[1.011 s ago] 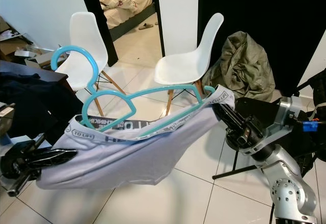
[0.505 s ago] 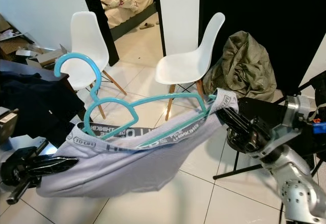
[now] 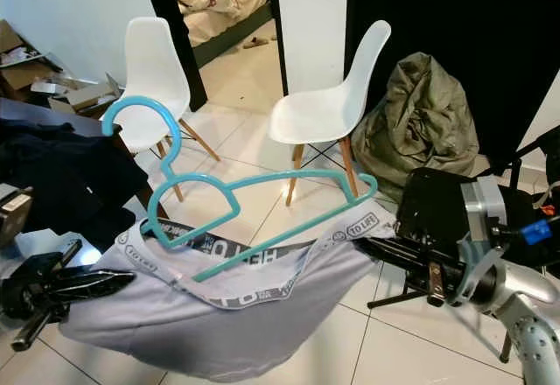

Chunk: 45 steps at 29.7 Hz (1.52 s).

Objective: Hang hanger

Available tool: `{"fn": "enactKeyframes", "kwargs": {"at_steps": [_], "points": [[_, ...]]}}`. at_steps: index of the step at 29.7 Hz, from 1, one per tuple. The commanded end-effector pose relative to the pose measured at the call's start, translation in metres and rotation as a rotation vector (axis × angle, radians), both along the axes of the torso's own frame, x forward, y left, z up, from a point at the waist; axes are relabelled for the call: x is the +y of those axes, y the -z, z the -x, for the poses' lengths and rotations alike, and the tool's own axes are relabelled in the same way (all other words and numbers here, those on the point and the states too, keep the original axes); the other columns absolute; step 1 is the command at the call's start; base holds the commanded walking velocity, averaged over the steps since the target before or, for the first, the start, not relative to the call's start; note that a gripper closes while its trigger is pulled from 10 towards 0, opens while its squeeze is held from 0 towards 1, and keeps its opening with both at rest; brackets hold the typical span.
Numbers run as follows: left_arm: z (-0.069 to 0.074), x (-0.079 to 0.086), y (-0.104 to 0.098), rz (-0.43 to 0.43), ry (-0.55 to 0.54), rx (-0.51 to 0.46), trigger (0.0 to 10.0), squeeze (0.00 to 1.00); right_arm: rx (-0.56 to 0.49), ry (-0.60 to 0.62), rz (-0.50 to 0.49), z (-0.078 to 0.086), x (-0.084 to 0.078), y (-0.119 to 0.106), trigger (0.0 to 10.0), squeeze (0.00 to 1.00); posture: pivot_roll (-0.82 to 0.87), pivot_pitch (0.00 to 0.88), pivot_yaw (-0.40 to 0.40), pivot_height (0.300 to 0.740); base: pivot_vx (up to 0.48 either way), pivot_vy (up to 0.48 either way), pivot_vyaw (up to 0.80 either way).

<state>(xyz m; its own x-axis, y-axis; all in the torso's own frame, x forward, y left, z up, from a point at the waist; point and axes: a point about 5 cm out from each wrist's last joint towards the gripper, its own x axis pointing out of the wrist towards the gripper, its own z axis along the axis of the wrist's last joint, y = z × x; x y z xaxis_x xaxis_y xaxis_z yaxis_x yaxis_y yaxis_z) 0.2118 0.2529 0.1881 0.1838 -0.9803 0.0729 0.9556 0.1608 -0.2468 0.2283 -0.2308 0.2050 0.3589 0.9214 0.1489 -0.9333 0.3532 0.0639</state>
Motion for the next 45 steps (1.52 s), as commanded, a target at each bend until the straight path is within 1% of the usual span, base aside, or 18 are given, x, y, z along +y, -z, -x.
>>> {"fn": "enactKeyframes", "kwargs": {"at_steps": [1,4,8,17,22,23,24,26,27,30,31,32,36,37,38,40,41,45], "points": [[0.001,0.002,-0.001,-0.033,0.007,0.012,0.0,0.0,-0.043,0.049,-0.016,-0.004,-0.009,-0.009,0.0,0.0,-0.01,0.051,0.061,0.74,0.0,0.0,0.0],[0.001,0.002,0.0,-0.032,0.012,0.014,0.0,0.0,-0.057,0.071,-0.025,-0.006,-0.011,-0.011,0.0,0.0,-0.01,0.05,0.062,0.74,0.0,0.0,0.0],[0.003,0.002,0.0,-0.032,0.023,0.022,0.0,0.0,-0.101,0.152,-0.048,-0.015,-0.017,-0.017,0.0,0.0,-0.01,0.049,0.062,0.74,0.0,0.0,0.0],[0.006,0.001,-0.001,-0.024,0.026,0.027,0.0,0.0,-0.12,0.161,-0.056,-0.02,-0.021,-0.023,0.0,0.0,0.0,0.058,0.055,0.74,0.0,0.0,0.0],[0.009,0.001,-0.001,-0.017,0.034,0.038,0.0,0.0,-0.12,0.134,-0.065,-0.021,-0.023,-0.024,0.0,0.0,0.0,0.062,0.054,0.74,0.0,0.0,0.0],[0.009,0.001,-0.001,-0.018,0.04,0.043,0.0,0.0,-0.122,0.102,-0.058,-0.021,-0.02,-0.026,0.0,0.0,0.0,0.063,0.055,0.74,0.0,0.0,0.0],[0.009,0.001,-0.001,-0.018,0.04,0.043,0.0,0.0,-0.122,0.102,-0.058,-0.021,-0.02,-0.026,0.0,0.0,0.0,0.063,0.055,0.74,0.0,0.0,0.0],[0.01,0.0,0.0,-0.018,0.052,0.053,0.0,0.0,-0.125,0.028,-0.044,-0.02,-0.014,-0.031,0.0,0.0,0.0,0.064,0.057,0.74,0.0,0.0,0.0],[0.01,0.0,0.0,-0.018,0.052,0.053,0.0,0.0,-0.125,0.028,-0.044,-0.02,-0.014,-0.031,0.0,0.0,0.0,0.064,0.057,0.74,0.0,0.0,0.0],[0.01,-0.001,0.0,-0.017,0.072,0.063,0.0,0.0,-0.127,-0.105,0.031,-0.019,0.0,-0.037,0.0,0.0,0.0,0.064,0.06,0.74,0.0,0.0,0.0],[0.01,-0.001,0.0,-0.017,0.072,0.063,0.0,0.0,-0.127,-0.105,0.031,-0.019,0.0,-0.037,0.0,0.0,0.0,0.064,0.06,0.74,0.0,0.0,0.0],[0.01,-0.002,0.0,-0.02,0.081,0.065,0.0,0.0,-0.133,-0.152,0.07,-0.02,0.004,-0.04,0.0,0.0,0.0,0.063,0.058,0.74,0.0,0.0,0.0],[0.009,-0.002,0.0,-0.025,0.089,0.069,0.0,0.0,-0.146,-0.18,0.113,-0.021,0.006,-0.043,0.0,0.0,0.0,0.063,0.059,0.74,0.0,0.0,0.0],[0.009,-0.001,0.0,-0.031,0.093,0.072,0.0,0.0,-0.164,-0.202,0.152,-0.022,0.008,-0.047,0.0,0.0,0.0,0.063,0.059,0.74,0.0,0.0,0.0],[0.009,-0.001,0.0,-0.031,0.093,0.072,0.0,0.0,-0.164,-0.202,0.152,-0.022,0.008,-0.047,0.0,0.0,0.0,0.063,0.059,0.74,0.0,0.0,0.0],[0.009,-0.001,-0.001,-0.039,0.101,0.077,0.0,0.0,-0.201,-0.227,0.198,-0.023,0.012,-0.055,0.0,0.0,0.0,0.063,0.059,0.74,0.0,0.0,0.0],[0.01,-0.001,0.0,-0.047,0.108,0.081,0.0,0.0,-0.223,-0.225,0.215,-0.025,0.013,-0.059,0.0,0.0,0.0,0.063,0.06,0.74,0.0,0.0,0.0],[0.01,-0.001,0.0,-0.063,0.121,0.088,0.0,0.0,-0.252,-0.215,0.243,-0.029,0.013,-0.065,0.0,0.0,0.0,0.063,0.06,0.74,0.0,0.0,0.0]]}}
